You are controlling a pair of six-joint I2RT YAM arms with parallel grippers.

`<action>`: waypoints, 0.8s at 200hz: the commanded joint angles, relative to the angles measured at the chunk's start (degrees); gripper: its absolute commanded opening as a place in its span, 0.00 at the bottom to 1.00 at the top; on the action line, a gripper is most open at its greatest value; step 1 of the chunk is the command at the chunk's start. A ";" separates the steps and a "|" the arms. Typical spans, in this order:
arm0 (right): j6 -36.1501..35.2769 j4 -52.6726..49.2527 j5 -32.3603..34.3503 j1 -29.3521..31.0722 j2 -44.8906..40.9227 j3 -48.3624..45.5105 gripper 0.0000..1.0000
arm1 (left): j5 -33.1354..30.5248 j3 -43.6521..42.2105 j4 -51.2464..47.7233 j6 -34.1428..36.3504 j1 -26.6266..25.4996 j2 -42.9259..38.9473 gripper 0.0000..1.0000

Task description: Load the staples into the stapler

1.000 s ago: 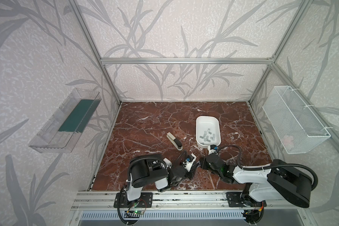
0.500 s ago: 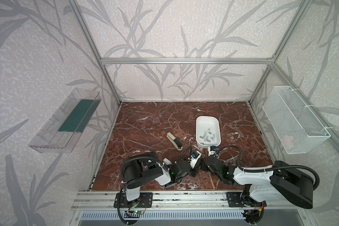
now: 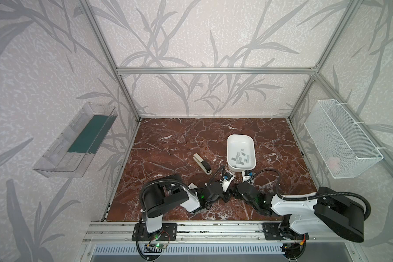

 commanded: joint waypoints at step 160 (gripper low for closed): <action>2.41 8.90 -1.42 4.63 -0.98 -4.66 0.02 | 5.42 6.08 3.22 -3.22 -0.49 4.86 0.48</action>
